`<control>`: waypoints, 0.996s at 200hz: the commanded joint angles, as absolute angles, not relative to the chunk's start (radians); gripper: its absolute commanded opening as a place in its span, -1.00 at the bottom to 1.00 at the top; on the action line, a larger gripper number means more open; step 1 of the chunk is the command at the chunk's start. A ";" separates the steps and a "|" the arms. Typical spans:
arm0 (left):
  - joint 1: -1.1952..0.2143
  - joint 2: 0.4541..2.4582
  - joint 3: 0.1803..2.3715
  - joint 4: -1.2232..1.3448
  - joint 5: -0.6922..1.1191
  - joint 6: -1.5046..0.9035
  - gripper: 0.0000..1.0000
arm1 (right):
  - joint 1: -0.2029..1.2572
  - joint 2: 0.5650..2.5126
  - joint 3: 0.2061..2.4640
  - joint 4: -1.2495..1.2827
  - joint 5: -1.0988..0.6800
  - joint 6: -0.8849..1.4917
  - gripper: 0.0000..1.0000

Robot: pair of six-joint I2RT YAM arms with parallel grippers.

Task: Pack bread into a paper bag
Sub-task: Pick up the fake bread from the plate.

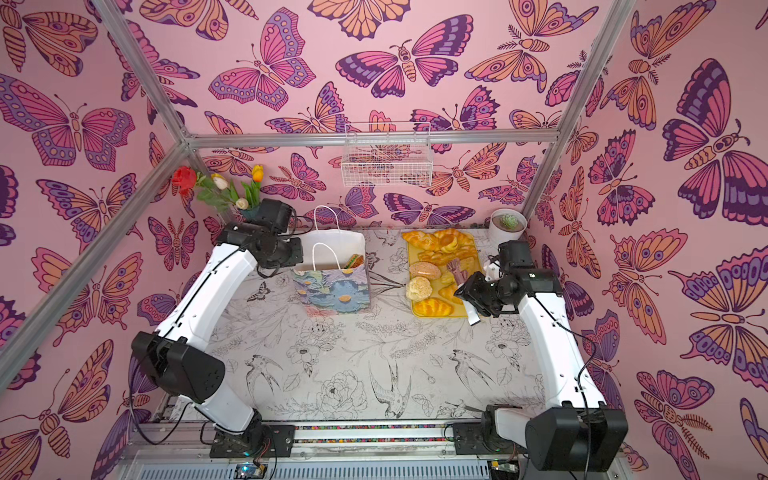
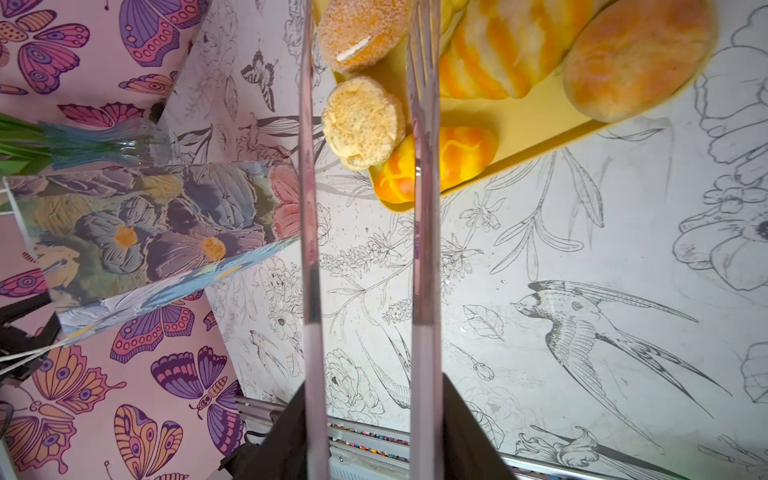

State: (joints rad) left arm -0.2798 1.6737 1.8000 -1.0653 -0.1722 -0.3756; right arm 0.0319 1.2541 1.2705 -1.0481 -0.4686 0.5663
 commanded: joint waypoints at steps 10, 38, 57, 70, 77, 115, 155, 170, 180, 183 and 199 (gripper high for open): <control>-0.275 1.651 1.776 -1.066 -0.173 -0.380 -0.80 | -0.019 1.282 1.285 -1.087 -0.422 0.513 -0.12; -0.275 1.652 1.775 -1.066 -0.175 -0.380 -0.80 | -0.056 1.315 1.294 -1.094 -0.396 0.497 -0.11; -0.275 1.652 1.775 -1.066 -0.179 -0.380 -0.80 | -0.061 1.348 1.304 -1.085 -0.378 0.491 -0.11; -0.275 1.653 1.775 -1.066 -0.181 -0.380 -0.80 | -0.061 1.371 1.307 -1.069 -0.374 0.487 -0.11; -0.275 1.652 1.773 -1.066 -0.181 -0.379 -0.80 | -0.061 1.384 1.309 -1.061 -0.373 0.485 -0.10; -0.273 1.648 1.775 -1.066 -0.192 -0.369 -0.79 | -0.061 1.462 1.342 -1.034 -0.373 0.468 -0.10; -0.273 1.653 1.780 -1.066 -0.189 -0.370 -0.78 | -0.061 1.519 1.393 -1.032 -0.374 0.448 -0.10; -0.273 1.658 1.783 -1.068 -0.186 -0.371 -0.78 | -0.063 1.532 1.397 -1.027 -0.371 0.447 -0.10; -0.273 1.658 1.785 -1.067 -0.186 -0.370 -0.78 | -0.065 1.539 1.397 -1.021 -0.372 0.446 -0.10; -0.273 1.660 1.786 -1.067 -0.186 -0.370 -0.78 | -0.066 1.541 1.396 -1.019 -0.371 0.445 -0.10; -0.273 1.660 1.789 -1.068 -0.188 -0.367 -0.78 | -0.070 1.557 1.396 -1.013 -0.374 0.442 -0.10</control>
State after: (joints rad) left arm -0.2798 1.6703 1.7943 -1.0626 -0.1799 -0.3748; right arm -0.0593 1.5356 1.3697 -1.0286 -0.3817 0.4656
